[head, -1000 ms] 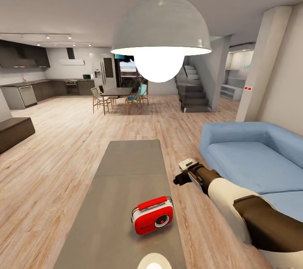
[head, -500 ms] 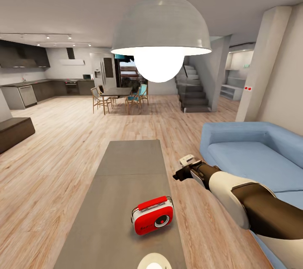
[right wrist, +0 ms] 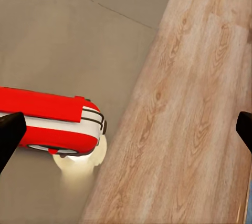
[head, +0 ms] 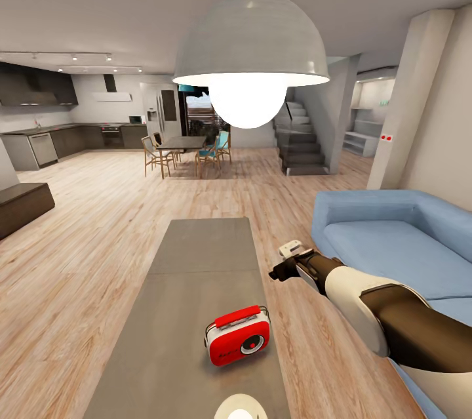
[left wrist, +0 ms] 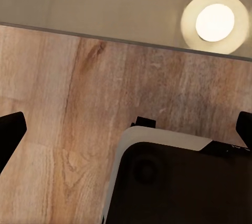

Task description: Turn on the radio receiver that's on the table in the living room.

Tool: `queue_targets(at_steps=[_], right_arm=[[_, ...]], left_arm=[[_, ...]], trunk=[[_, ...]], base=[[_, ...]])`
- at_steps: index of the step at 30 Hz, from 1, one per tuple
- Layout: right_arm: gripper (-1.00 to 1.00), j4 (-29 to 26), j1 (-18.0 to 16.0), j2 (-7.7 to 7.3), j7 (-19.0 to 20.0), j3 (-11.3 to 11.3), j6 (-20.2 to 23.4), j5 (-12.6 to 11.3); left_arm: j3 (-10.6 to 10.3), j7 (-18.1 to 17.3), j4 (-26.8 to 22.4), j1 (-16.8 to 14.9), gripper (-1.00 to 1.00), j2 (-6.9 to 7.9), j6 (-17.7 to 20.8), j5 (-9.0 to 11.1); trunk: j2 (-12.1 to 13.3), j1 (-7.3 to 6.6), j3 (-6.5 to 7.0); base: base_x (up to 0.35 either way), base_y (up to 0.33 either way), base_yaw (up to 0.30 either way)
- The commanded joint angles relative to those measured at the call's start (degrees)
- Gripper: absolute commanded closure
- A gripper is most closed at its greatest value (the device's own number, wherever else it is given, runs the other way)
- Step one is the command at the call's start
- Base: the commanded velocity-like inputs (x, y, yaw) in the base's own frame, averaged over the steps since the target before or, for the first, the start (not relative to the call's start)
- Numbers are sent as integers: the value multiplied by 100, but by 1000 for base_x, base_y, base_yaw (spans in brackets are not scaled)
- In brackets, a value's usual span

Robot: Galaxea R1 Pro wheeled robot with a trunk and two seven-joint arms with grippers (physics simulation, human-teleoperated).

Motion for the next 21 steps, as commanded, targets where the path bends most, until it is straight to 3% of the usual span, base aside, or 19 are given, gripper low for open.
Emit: queue_targets(at_steps=[1, 18, 21], right_arm=[[-100, -3, 0, 0, 1, 0, 2, 1], [-100, -29, 0, 18, -40, 0, 8, 1], [-100, -127, -9, 116, -137, -103, -89, -98]], left_arm=[[0, 0, 0, 0, -100, 0, 0, 0], [0, 0, 0, 0, -100, 0, 0, 0], [-26, -52, -98, -99, -100, -97, -97, -67]], trunk=[[0, 0, 0], [0, 0, 0], [0, 0, 0]], base=[[0, 0, 0], [0, 0, 0], [0, 0, 0]])
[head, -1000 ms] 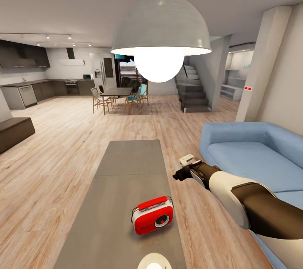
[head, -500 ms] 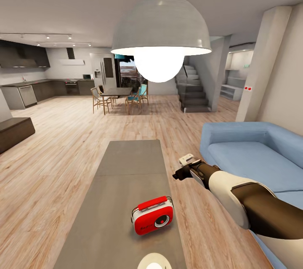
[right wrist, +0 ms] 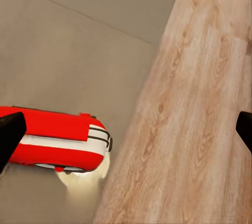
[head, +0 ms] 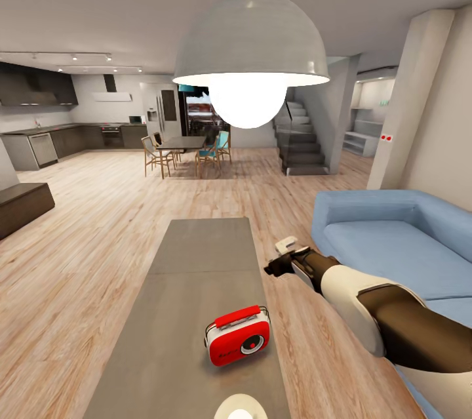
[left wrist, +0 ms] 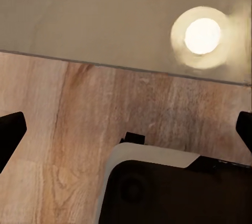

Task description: Turn on the radio receiver that's on the table in the living room.

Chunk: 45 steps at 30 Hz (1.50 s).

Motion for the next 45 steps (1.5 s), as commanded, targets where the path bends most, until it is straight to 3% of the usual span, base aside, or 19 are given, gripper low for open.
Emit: queue_targets(at_steps=[1, 5, 12, 18, 30, 31, 35, 37, 41, 45], right_arm=[[-100, -33, 0, 33, -13, -4, -33, -33], [-100, -163, 0, 162, 18, -13, -161, -109], [-100, -389, 0, 105, 97, -15, -386, -118], [-100, -583, 0, 98, 128, 23, -579, -92], [-100, -796, 0, 10, 502, 50, -964, 290], [-100, -795, 0, -6, 1236, 51, -967, 1517], [-100, -794, 0, -35, 1255, 51, -967, 1554], [-100, -787, 0, -105, 1266, 52, -967, 1604], [-100, -786, 0, -140, 1290, 55, -967, 1705], [-100, -785, 0, -154, 1676, 54, -972, 1956]], left_arm=[[4, 0, -33, -3, -100, -33, -33, 3], [23, 2, -161, -32, -100, -162, -161, -6], [34, 8, -386, -49, -100, -368, -384, -17], [30, 17, -580, -50, -100, -372, -442, -18], [35, 46, -966, -50, -100, -306, -422, -11], [33, 42, -1390, -50, -100, -277, -414, -14], [31, 40, -1781, -50, -100, -221, -82, -16], [40, 34, -2061, -50, -100, -186, 319, 6], [52, 41, -2124, -50, -100, -117, 414, 26], [56, 21, -2136, -50, -100, -11, 443, 46]], trunk=[[0, 0, 0], [0, 0, 0], [0, 0, 0], [0, 0, 0], [0, 0, 0], [0, 0, 0], [0, 0, 0], [0, 0, 0], [0, 0, 0], [0, 0, 0]], base=[[0, 0, 0], [0, 0, 0], [0, 0, 0], [0, 0, 0], [0, 0, 0], [0, 0, 0], [0, 0, 0], [0, 0, 0], [0, 0, 0], [0, 0, 0]])
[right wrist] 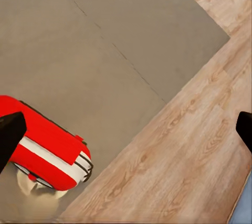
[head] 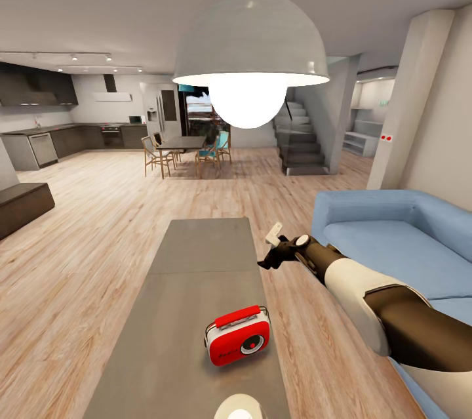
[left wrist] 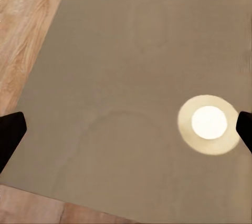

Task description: Turn on the radio receiver that's on the table in the living room.

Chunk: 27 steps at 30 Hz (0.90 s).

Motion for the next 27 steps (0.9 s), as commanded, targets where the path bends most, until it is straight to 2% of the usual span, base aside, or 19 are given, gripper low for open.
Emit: queue_targets(at_steps=[1, 5, 13, 20, 27], right_arm=[[-100, 0, 0, -2, 42, -1, -1, 38], [-100, -8, 0, -39, 179, -3, -16, 201], [-100, -9, 0, -59, 188, -4, -29, 216], [-100, -9, 0, -60, 191, -12, -27, 224], [-100, -9, 0, -57, 192, -12, -28, 224]], left_arm=[[0, 1, -2, 0, -100, 4, 1, -1], [0, 4, -2, 0, -100, 19, 12, 1], [0, 13, -6, 0, -100, 19, 13, -2], [0, 22, -9, 0, -100, 20, 13, -3], [0, 22, -9, 0, -100, 20, 13, -3]], trunk=[[0, 0, 0], [0, 0, 0], [0, 0, 0], [0, 0, 0], [0, 0, 0]], base=[[0, 0, 0], [0, 0, 0], [0, -1, 0], [0, -133, 0], [0, -30, 0]])
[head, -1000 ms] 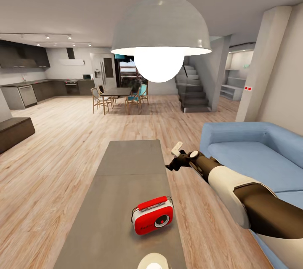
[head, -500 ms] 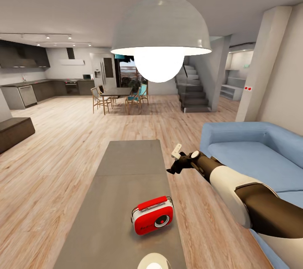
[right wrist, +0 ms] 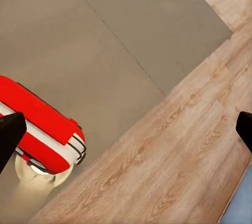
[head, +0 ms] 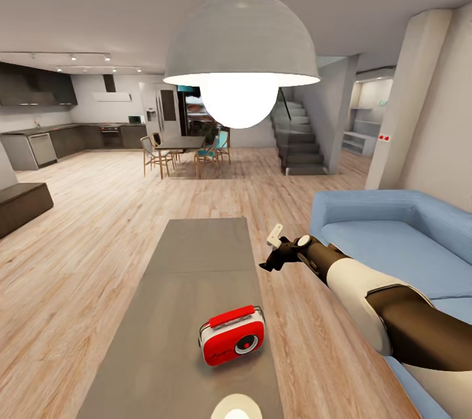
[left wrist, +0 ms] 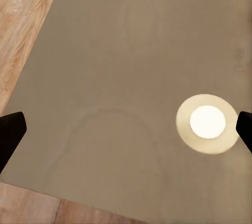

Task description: Turn on the radio receiver that's on the table in the living room.

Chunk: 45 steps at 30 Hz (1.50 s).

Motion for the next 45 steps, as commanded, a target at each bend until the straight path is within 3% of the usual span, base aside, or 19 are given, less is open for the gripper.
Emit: queue_targets(at_steps=[1, 17, 23, 30, 33, 39, 45], right_arm=[[-100, 0, 0, -1, -1, 0, -1, 0], [-100, 0, 0, 1, 27, 0, 2, 15], [-100, -7, 0, 1, 568, 0, -24, 28], [-100, -22, 0, 1, 653, -3, -29, 10], [-100, -25, 0, -6, 655, -17, -27, -2], [-100, -34, 0, -46, 655, -34, -20, -8], [-100, -35, 0, -49, 655, -35, -25, -9]], left_arm=[[0, 0, 0, 0, -100, 0, 0, 0], [-8, 0, 0, 0, -100, -6, 0, 0], [-6, 8, -7, 0, -100, 12, -15, -6], [-17, -40, -78, 0, -100, -10, -2, 19], [-11, -43, -186, 0, -100, -48, 0, 53], [-17, -50, -235, 0, -100, -16, 0, 408], [-18, -42, -237, 0, -100, -21, 0, 445]], trunk=[[0, 0, 0], [0, 0, 0], [0, 0, 0], [0, 0, 0], [0, 0, 0], [-160, 88, -72], [-401, 220, -180]], base=[[-6, -15, 0], [-55, -136, 0], [-1, -2, 0], [0, 0, 0], [0, 0, 0], [0, 0, 0], [0, 0, 0]])
